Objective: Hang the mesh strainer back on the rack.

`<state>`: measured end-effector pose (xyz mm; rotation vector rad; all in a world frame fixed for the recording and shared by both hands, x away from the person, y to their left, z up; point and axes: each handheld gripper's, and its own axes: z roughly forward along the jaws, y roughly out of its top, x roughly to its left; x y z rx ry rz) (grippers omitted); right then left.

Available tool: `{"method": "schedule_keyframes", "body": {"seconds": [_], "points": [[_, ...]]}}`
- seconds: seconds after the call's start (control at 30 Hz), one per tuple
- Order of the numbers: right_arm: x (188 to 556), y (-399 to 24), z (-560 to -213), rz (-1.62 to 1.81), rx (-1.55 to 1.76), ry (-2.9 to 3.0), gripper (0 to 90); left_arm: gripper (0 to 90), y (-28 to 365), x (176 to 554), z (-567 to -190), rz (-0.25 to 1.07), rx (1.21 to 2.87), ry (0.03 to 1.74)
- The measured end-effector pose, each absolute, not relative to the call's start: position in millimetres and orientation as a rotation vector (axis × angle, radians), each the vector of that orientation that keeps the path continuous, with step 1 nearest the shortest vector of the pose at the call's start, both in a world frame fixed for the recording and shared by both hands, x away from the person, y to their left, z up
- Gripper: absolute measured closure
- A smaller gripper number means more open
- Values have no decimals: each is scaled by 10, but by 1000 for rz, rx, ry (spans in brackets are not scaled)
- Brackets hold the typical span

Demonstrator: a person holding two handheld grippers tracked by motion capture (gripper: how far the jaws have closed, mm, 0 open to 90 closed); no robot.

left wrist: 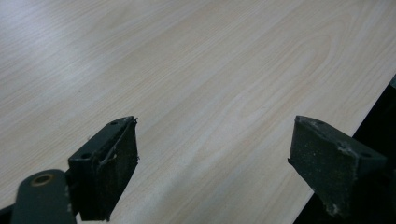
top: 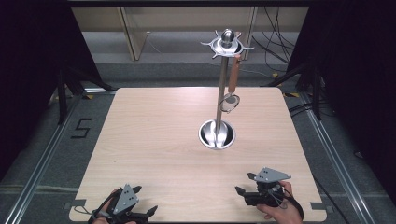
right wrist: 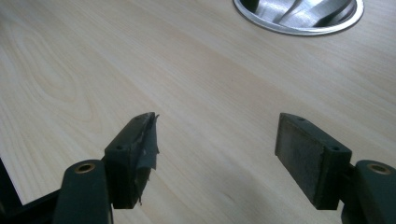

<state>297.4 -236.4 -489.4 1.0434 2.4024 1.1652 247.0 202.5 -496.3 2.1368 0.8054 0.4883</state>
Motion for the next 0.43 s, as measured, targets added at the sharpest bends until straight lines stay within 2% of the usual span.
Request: {"method": "schedule_keyframes", "body": {"seconds": [0.43], "points": [[2976,-2364,-4896,1148,1061,2388,305,147,2031,2473,-4953,487,2152,808]]}}
